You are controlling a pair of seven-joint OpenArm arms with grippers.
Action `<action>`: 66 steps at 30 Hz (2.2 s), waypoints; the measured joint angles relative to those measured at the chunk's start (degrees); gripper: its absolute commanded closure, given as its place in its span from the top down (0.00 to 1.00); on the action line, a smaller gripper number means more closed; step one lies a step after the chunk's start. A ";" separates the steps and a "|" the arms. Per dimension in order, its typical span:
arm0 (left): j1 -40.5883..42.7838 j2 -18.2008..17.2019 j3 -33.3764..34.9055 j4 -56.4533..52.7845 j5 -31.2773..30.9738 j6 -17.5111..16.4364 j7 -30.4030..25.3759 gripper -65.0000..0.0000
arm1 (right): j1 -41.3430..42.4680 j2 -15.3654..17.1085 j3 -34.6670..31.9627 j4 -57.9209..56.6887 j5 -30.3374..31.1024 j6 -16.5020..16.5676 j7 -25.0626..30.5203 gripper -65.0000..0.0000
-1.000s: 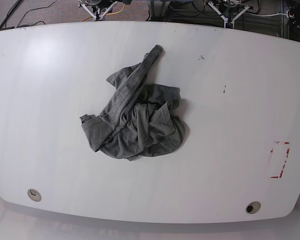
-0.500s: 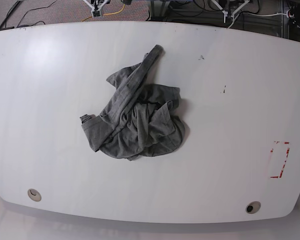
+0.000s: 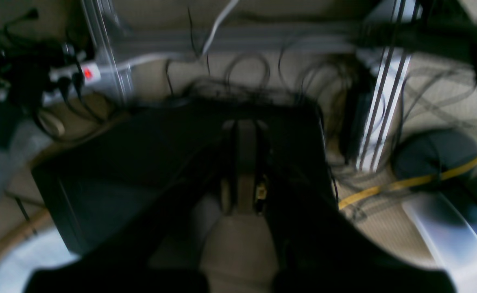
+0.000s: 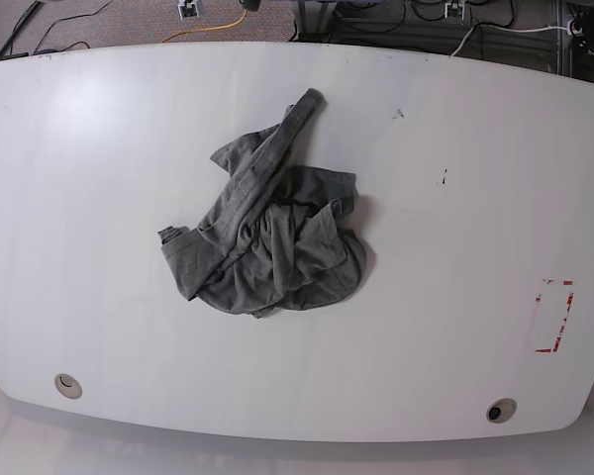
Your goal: Layout the t-shirt on the table in an organized manner, then fold the t-shirt properly
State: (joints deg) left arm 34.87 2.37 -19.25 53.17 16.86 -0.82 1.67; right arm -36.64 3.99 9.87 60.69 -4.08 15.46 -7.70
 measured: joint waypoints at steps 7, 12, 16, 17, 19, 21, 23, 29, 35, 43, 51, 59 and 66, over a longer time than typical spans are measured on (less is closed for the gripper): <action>4.26 0.09 0.24 3.87 -4.13 -0.04 0.24 0.00 | -3.41 0.00 0.04 3.28 0.00 -0.02 0.09 0.03; 7.21 -0.11 1.36 8.17 -4.31 0.24 -0.02 0.00 | -6.73 0.00 0.07 6.19 -0.02 -0.02 -0.07 0.03; 9.51 -0.15 2.75 11.04 -4.31 0.20 -0.09 0.00 | -8.87 -0.07 0.09 8.70 -0.02 0.02 -0.02 0.03; 10.51 -0.13 3.45 12.20 -4.33 0.20 -0.09 0.00 | -9.49 -0.15 0.09 9.64 0.00 0.00 0.00 0.03; 11.67 0.11 4.00 13.55 -4.33 -0.02 0.15 0.00 | -10.21 -0.17 0.09 10.78 -0.04 0.02 -0.13 0.03; 13.00 0.92 4.33 15.15 -4.35 0.00 -0.02 0.00 | -11.08 -0.15 0.09 12.44 0.00 0.00 0.00 0.03; 14.21 1.51 4.31 16.68 -4.31 0.02 -0.07 0.00 | -11.96 -0.15 0.13 13.84 0.00 0.00 0.11 0.03; 19.06 3.39 4.72 23.28 -4.50 0.04 -0.11 0.00 | -15.89 -0.15 0.15 18.71 0.00 0.00 -0.02 0.03; 23.23 4.28 4.70 28.22 -4.52 -0.04 0.00 0.00 | -19.63 -0.17 0.15 22.71 -0.02 0.00 -0.04 0.03; 28.61 4.28 4.74 34.32 -4.52 -0.04 0.15 0.00 | -24.55 -0.17 0.15 28.85 0.02 0.02 0.02 0.03; 33.35 4.24 5.49 41.29 -4.50 0.20 0.15 0.00 | -30.12 -0.17 0.15 36.46 1.27 0.02 -0.31 0.03; 36.92 4.26 9.01 49.77 -4.52 -0.22 -0.07 0.00 | -34.51 0.22 0.15 44.17 7.26 -0.04 -0.48 0.03; 38.77 4.26 9.77 54.31 -4.50 -0.04 0.24 0.00 | -37.40 0.46 0.26 49.44 7.34 -0.42 -1.99 0.03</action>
State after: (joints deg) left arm 73.65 6.63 -9.47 107.48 12.36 -0.86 1.91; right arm -74.04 4.45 10.13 110.13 3.27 15.05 -9.69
